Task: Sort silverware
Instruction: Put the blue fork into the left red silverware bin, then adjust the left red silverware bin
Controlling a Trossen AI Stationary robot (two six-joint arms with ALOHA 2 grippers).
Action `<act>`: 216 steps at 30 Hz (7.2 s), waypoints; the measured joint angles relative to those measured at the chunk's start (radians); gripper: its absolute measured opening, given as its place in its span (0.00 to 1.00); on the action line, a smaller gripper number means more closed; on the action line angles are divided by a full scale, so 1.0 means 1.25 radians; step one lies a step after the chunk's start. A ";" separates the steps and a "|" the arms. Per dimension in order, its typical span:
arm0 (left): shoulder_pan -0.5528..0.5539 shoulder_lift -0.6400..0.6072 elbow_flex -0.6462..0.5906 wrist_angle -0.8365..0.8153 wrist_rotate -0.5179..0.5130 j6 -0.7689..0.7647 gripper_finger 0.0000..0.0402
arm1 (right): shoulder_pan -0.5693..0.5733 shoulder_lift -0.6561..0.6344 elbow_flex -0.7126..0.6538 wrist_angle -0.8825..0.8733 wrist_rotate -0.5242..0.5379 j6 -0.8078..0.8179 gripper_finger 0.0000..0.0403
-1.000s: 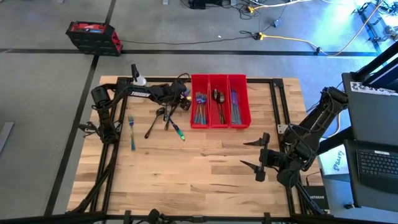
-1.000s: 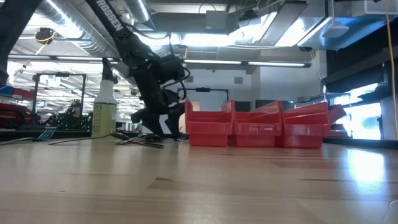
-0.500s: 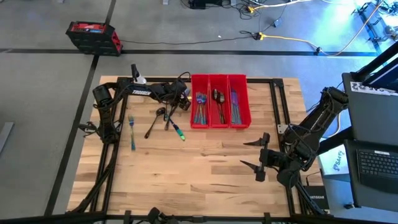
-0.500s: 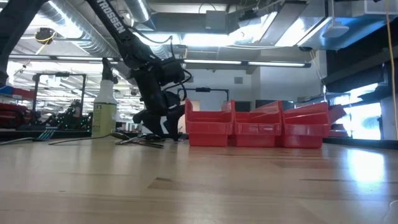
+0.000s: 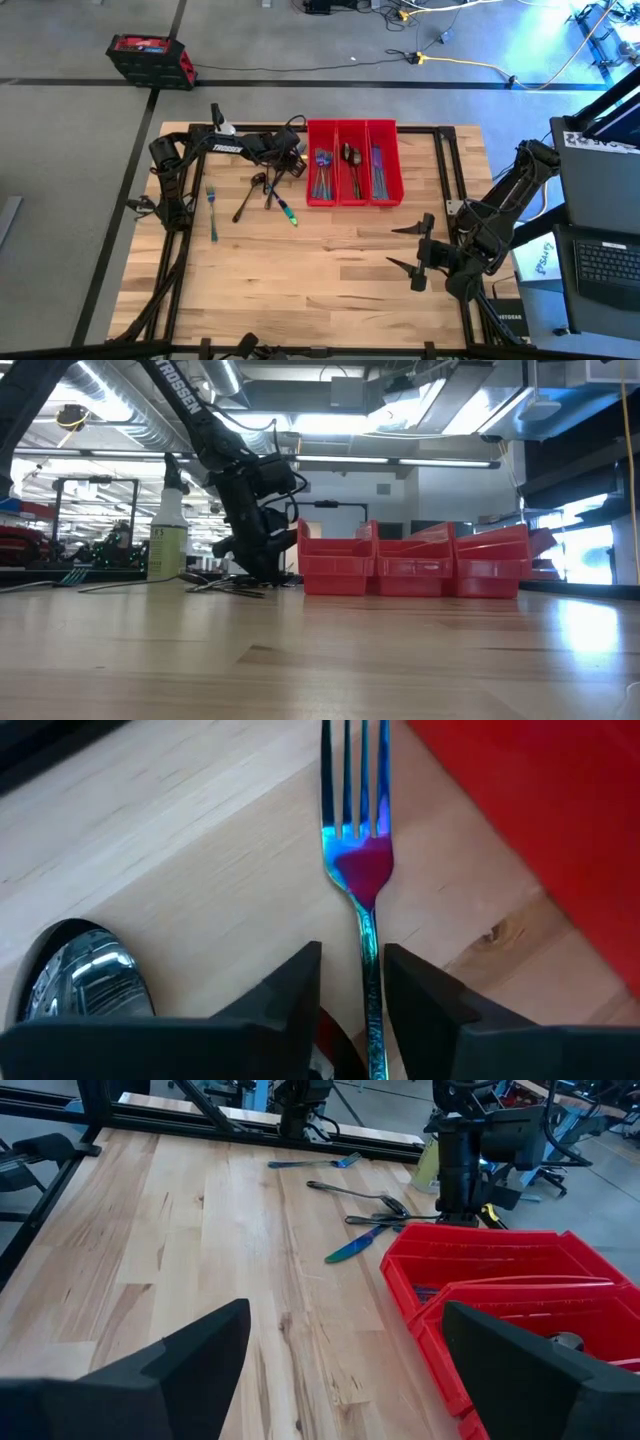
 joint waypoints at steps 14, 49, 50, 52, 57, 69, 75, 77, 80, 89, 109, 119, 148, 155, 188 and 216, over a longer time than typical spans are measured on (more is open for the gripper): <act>-0.030 0.003 0.013 -0.006 -0.047 0.000 0.14 | 0.000 0.000 0.000 0.000 0.001 0.000 0.78; -0.022 -0.106 0.017 -0.035 -0.121 -0.139 0.00 | 0.000 0.000 0.000 -0.018 -0.009 0.007 0.78; -0.022 -0.120 0.017 -0.036 -0.123 -0.142 0.00 | 0.000 0.000 0.000 -0.018 -0.009 0.007 0.78; -0.020 -0.150 0.017 -0.033 -0.125 -0.151 0.00 | 0.000 0.000 0.000 -0.018 -0.009 0.007 0.78; -0.018 -0.215 0.017 -0.020 -0.105 -0.222 0.00 | 0.000 0.000 0.000 -0.018 -0.009 0.006 0.78; -0.150 -0.313 0.031 0.125 -0.140 -0.429 0.00 | 0.000 0.000 0.000 -0.014 -0.058 0.027 0.78; -0.215 -0.306 0.101 0.088 -0.190 -0.462 0.00 | 0.000 0.000 0.000 -0.018 -0.077 0.023 0.78; -0.227 -0.298 0.144 0.026 -0.223 -0.475 0.00 | 0.000 0.000 0.000 -0.017 -0.076 -0.003 0.78; -0.241 -0.274 0.216 -0.066 -0.255 -0.489 0.00 | 0.000 0.000 0.000 -0.018 -0.077 -0.047 0.78; -0.248 -0.063 0.579 -0.349 -0.275 -0.478 0.00 | 0.000 -0.001 0.000 -0.020 -0.092 -0.128 0.78; -0.204 0.165 0.686 -0.532 -0.184 -0.669 0.00 | 0.000 -0.002 0.000 -0.015 -0.078 -0.142 0.78; -0.184 0.171 0.685 -0.580 -0.164 -0.684 0.11 | 0.000 -0.001 0.000 -0.014 -0.083 -0.125 0.78; -0.407 -0.029 0.624 -0.980 -0.474 -0.016 0.32 | -0.109 0.061 0.000 0.132 -0.077 -0.329 0.78; -0.510 -0.067 0.450 -1.031 -0.613 -0.173 0.32 | -0.276 0.200 0.000 0.425 -0.193 -0.499 0.57; -0.455 -0.771 -0.539 0.050 0.034 0.179 0.00 | -0.626 0.943 0.771 0.121 -0.387 -0.582 0.00; -0.457 -0.870 -0.630 0.190 0.124 0.164 0.00 | -0.743 0.974 0.836 -0.007 -0.518 -0.369 0.00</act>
